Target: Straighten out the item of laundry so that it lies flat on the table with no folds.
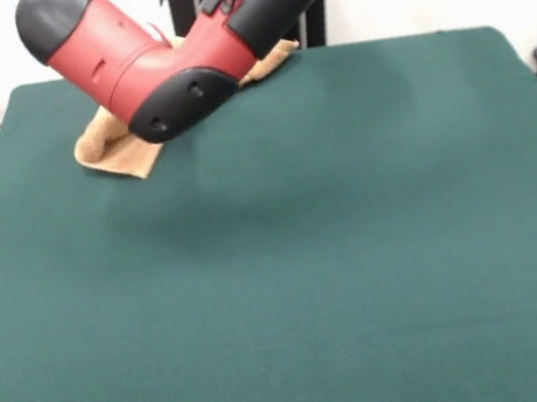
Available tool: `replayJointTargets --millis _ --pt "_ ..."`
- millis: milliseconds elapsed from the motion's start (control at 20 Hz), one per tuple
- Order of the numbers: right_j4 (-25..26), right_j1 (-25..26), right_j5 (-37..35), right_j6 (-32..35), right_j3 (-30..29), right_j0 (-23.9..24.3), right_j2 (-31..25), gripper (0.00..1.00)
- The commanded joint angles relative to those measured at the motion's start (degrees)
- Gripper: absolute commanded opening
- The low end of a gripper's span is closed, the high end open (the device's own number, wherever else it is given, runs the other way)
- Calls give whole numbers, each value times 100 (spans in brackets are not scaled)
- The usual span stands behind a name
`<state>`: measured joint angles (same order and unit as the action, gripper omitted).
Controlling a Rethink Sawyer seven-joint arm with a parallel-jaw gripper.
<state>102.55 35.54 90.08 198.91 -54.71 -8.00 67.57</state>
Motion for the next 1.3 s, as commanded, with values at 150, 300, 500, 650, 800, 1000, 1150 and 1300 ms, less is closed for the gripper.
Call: replayJointTargets --millis 150,300,500,650,800,1000,1150,1300 --pt "-166 764 -90 1293 635 84 -1025 100" --pt "-222 710 -220 1138 537 68 -1048 100" --pt "-1301 -51 -2039 -415 -260 -35 -1302 100" --pt "-2359 -1014 -3225 -2093 -1273 -80 -1543 100" --pt "-3404 -1901 -3576 -3756 -2142 97 -1745 100" --pt "-5835 -3273 -2148 -6933 -3955 697 -1648 100" --pt "-6981 -3435 -492 -7494 -5046 1023 -1351 100" --pt "-7442 -3182 204 -7401 -5451 1140 -1208 100"
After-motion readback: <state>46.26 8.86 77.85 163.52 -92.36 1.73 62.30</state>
